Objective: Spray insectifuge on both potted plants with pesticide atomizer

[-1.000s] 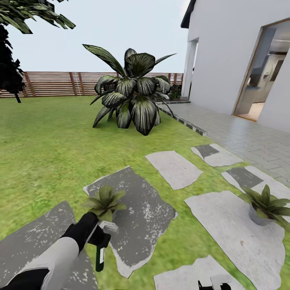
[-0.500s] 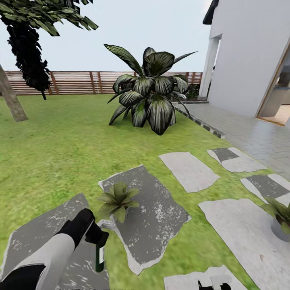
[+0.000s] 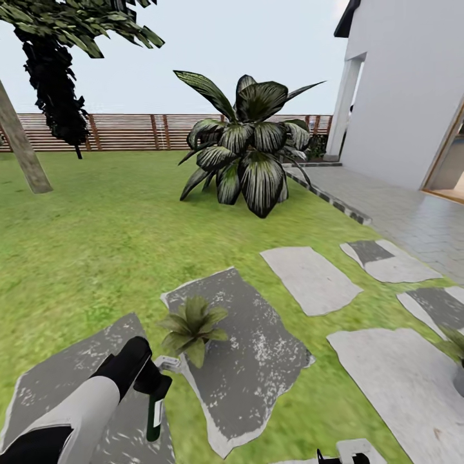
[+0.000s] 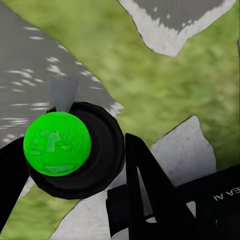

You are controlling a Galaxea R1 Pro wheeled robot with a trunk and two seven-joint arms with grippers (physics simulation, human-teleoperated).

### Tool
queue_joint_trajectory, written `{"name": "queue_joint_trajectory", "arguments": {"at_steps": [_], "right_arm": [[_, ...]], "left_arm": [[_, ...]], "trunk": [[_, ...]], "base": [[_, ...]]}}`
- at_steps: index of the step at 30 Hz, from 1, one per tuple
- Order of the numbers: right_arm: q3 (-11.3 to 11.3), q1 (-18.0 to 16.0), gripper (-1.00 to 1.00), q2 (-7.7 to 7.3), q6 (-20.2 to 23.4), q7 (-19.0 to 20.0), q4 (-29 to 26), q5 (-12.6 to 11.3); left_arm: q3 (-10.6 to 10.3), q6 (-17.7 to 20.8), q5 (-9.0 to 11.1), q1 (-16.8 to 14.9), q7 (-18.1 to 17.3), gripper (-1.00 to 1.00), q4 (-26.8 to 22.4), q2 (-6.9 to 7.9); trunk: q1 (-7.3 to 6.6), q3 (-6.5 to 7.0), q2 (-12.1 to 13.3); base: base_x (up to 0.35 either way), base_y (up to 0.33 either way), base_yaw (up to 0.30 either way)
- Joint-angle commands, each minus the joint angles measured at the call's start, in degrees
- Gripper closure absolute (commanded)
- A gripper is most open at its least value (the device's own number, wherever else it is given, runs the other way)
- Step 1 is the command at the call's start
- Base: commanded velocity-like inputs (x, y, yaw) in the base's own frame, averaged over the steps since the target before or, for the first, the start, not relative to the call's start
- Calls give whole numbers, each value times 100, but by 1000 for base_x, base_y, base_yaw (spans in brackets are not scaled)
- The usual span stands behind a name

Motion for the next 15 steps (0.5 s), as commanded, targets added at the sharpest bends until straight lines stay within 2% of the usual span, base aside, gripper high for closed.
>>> {"name": "queue_joint_trajectory", "arguments": {"at_steps": [1,8,15], "right_arm": [[-33,-5,-100,7,-15,-29,6,53],[-33,-5,-100,9,-12,-30,6,52],[-33,-5,-100,10,-11,-30,6,54]], "left_arm": [[48,13,-62,10,-41,100,-9,18],[49,11,-62,10,-47,100,-14,6],[56,11,-47,2,-49,100,-15,-4]], "trunk": [[2,-5,-2],[2,-5,-2],[2,-5,-2]], "base": [[4,0,12],[1,0,204],[13,-3,40]]}}
